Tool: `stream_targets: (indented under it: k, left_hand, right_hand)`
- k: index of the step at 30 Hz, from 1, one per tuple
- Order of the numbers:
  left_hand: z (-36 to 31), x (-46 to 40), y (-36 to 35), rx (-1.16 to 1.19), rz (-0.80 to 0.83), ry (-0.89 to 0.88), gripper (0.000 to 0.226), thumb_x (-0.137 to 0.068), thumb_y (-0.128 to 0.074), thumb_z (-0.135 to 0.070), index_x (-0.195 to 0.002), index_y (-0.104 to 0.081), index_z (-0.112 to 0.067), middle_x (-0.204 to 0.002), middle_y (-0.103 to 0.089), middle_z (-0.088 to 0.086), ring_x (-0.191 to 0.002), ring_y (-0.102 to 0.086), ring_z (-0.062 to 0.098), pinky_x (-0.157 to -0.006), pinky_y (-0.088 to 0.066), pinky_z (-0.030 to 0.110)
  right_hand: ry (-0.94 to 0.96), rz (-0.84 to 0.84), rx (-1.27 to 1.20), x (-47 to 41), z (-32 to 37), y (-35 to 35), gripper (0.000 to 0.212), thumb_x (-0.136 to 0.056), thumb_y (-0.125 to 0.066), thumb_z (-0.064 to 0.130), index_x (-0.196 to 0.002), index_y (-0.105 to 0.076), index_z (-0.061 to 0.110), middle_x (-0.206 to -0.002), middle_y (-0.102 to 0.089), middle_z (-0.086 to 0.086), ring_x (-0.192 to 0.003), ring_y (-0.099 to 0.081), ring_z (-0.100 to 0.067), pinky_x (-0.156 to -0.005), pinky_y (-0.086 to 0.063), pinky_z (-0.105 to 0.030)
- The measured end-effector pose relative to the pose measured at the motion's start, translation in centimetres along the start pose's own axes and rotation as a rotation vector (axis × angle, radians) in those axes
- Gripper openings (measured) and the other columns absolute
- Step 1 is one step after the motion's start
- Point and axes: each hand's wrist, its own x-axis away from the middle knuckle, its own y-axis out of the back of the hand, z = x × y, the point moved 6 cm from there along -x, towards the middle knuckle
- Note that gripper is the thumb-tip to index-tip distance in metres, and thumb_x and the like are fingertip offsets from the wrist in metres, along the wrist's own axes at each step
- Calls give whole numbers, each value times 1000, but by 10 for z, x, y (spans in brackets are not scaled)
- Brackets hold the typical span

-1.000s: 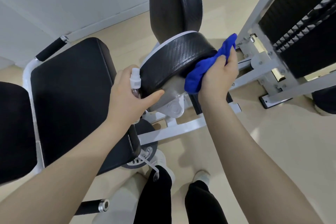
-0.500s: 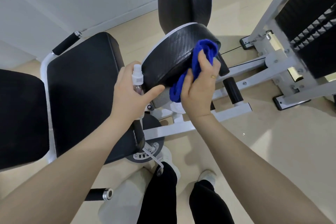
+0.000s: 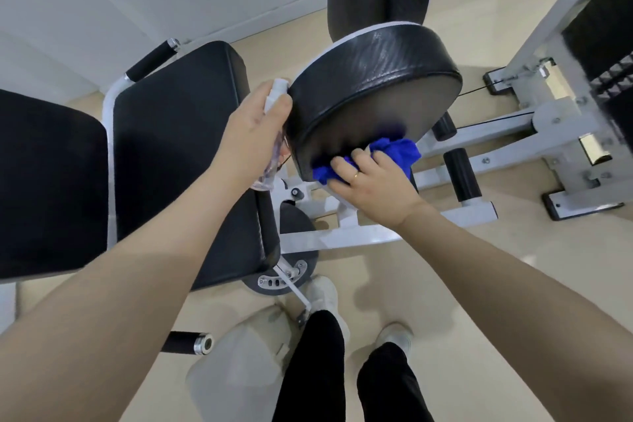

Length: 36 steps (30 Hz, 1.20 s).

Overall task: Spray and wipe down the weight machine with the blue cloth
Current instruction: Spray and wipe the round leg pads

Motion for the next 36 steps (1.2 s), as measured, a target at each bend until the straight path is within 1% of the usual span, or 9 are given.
stream_targets:
  k: [2,8,11,14,20,26,30,33,36]
  left_hand:
    - [3,-5,1,-2,40,-7,19,-90,-39,-37,-94,-57,-30,-70,-54,7,-59,-50,17,-68,-47,45]
    - [9,-11,4,106,78,-7,12,-89,-50,-31,-93,-58,-40,-68,-58,-21,-65,-51,-3,-68,-40,22]
    - [4,-19,3,71,129,-18,12,-93,-48,-28,-101,-58,-29,-68,-57,-4,-57,-53,7,-57,-46,23]
    - [-3,-27,-2,21,167,-42,12,-96,-45,-27,-101,-56,-27,-68,-54,3,-53,-52,11,-57,-50,29]
    - [-4,-37,-4,91,176,-65,10,-90,-49,-27,-96,-57,-30,-70,-54,-15,-62,-49,-3,-63,-42,13]
    - [-3,-41,-2,46,222,-48,17,-95,-48,-21,-92,-55,-37,-61,-53,-11,-45,-49,3,-51,-46,17]
    - [1,-39,0,41,205,-37,13,-95,-49,-19,-98,-55,-30,-62,-52,-8,-47,-50,5,-54,-47,20]
    - [1,-35,1,50,222,-51,10,-92,-51,-21,-95,-55,-30,-66,-52,-7,-49,-49,8,-54,-46,22]
    - [2,-35,3,49,224,-68,12,-92,-52,-23,-90,-53,-34,-66,-51,-9,-49,-50,7,-55,-48,25]
  right_hand:
    - [118,174,23,2,6,-10,16,-78,-57,8,-79,-66,21,-99,-63,-3,-79,-52,-26,-65,-36,-34]
    - [171,-345,-148,-60,7,61,12,-87,-50,16,-81,-59,12,-87,-67,4,-80,-48,-21,-66,-34,-31]
    - [385,-72,-10,-44,18,11,26,-94,-40,18,-85,-65,17,-94,-67,6,-88,-52,-22,-77,-35,-32]
    - [555,344,90,-6,22,-40,14,-72,-73,28,-86,-73,23,-104,-67,3,-88,-60,-22,-82,-32,-35]
    - [271,41,-147,-64,14,11,23,-87,-49,15,-78,-70,15,-94,-67,0,-80,-61,-21,-69,-37,-32]
    - [640,644,87,13,16,-59,14,-59,-78,40,-69,-75,31,-95,-67,11,-88,-59,-12,-83,-40,-27]
    - [542,445,-46,-15,19,-29,6,-70,-69,26,-66,-72,23,-90,-67,7,-85,-55,-18,-75,-33,-29]
    - [435,183,-56,-47,26,-1,31,-88,-43,18,-78,-72,18,-97,-65,6,-89,-55,-19,-78,-32,-31]
    - [567,383,61,-30,27,-22,24,-87,-52,25,-77,-73,18,-97,-65,5,-92,-52,-21,-83,-36,-32]
